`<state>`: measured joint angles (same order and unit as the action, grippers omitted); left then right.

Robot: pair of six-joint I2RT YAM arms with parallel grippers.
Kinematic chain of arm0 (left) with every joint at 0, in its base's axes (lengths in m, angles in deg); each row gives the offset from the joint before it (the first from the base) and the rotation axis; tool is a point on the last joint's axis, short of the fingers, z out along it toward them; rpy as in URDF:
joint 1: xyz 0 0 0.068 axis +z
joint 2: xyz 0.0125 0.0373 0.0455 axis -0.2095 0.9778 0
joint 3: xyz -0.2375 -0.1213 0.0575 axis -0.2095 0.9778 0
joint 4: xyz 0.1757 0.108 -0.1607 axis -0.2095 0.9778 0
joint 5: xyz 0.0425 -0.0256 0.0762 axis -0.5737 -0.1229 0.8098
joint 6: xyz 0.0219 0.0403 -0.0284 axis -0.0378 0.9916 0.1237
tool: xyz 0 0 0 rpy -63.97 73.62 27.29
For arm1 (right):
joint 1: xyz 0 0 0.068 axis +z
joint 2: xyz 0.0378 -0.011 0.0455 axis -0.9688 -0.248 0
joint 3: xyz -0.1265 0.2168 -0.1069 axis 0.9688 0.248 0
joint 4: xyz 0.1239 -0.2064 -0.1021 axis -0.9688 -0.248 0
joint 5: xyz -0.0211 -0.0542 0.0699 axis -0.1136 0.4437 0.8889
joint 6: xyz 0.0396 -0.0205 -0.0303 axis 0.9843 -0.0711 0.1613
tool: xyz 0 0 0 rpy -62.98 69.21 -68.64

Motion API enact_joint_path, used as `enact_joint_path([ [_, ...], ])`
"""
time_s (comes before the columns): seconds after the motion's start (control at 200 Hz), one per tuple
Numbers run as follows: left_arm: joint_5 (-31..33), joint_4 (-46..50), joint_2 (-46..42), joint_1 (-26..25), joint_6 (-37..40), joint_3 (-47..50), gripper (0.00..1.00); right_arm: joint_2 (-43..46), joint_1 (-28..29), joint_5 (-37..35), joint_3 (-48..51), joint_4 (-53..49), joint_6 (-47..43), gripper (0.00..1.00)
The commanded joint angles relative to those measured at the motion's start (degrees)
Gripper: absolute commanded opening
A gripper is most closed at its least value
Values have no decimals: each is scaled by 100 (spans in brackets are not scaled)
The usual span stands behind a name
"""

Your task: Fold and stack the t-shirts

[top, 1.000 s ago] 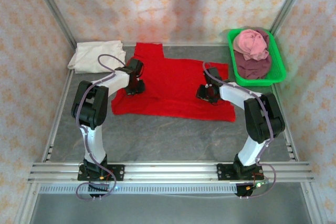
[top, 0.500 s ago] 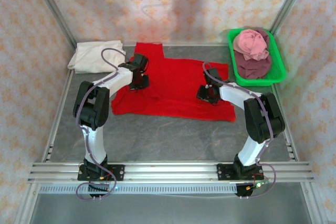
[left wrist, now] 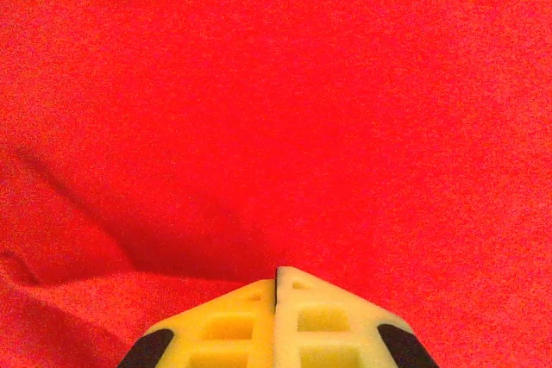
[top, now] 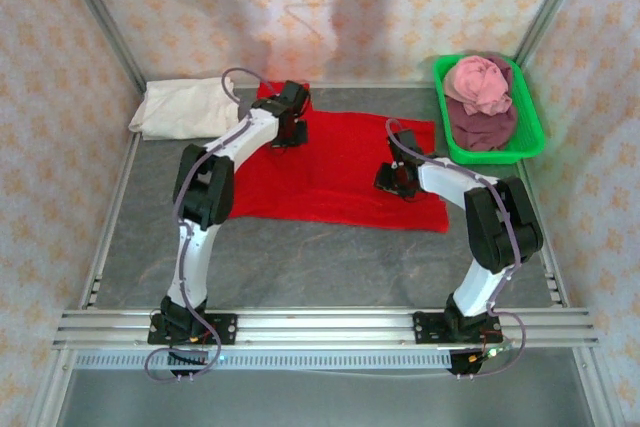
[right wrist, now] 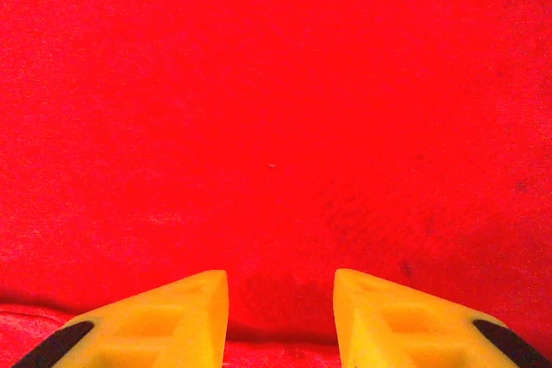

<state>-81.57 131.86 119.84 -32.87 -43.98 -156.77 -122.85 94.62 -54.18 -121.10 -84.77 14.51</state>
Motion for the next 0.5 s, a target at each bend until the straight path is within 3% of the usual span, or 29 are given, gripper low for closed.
enact_joint_path([
  [0.0, 266, 606, 479, -92, 171, -929, 0, 167, 21, -140, 51, 10, -91, 38],
  [0.095, 269, 816, 942, -120, 131, -1791, 0, 142, 24, -123, 16, -37, -97, 38],
  [0.2, 175, 834, 1343, -128, 22, -2562, 35, 162, 21, -100, -28, -101, -116, 38],
  [0.31, 171, 987, 1364, -128, -35, -2986, 42, 271, 20, -139, -68, -213, -128, 38],
  [0.4, 434, 772, 660, -121, 47, -2302, 43, 440, 22, -268, -64, -320, -163, 38],
  [0.495, 553, -261, -808, -40, 55, -301, 46, 631, 19, -498, 11, -359, -192, 39],
])
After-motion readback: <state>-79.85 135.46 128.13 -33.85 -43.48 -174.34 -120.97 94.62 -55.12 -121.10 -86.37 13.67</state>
